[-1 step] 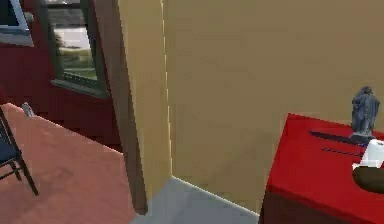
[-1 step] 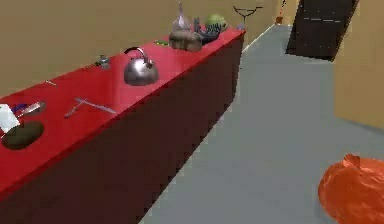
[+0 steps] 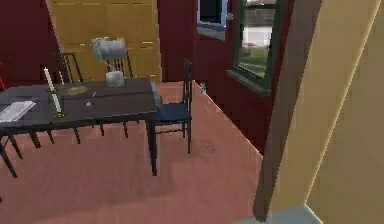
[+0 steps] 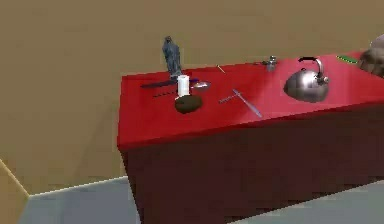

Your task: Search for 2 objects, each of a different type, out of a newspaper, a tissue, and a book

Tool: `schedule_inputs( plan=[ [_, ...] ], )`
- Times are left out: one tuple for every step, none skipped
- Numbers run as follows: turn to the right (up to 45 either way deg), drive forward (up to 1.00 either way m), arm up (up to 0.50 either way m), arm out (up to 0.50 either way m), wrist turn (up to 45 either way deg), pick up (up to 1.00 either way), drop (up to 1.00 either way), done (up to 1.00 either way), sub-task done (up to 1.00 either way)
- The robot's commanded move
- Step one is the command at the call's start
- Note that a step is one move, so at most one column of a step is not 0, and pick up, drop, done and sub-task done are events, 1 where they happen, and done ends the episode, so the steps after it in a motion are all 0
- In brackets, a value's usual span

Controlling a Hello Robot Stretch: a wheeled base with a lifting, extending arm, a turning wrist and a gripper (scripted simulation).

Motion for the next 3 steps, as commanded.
schedule_inputs(
  plan=[
    [-24.0,0.0,0.0,0.0,0.0,0.0,0.0,0.0,0.0],
    [0.0,0.9,0.0,0.0,0.0,0.0,0.0,0.0,0.0],
    [-33.0,0.0,0.0,0.0,0.0,0.0,0.0,0.0,0.0]
  ],
)
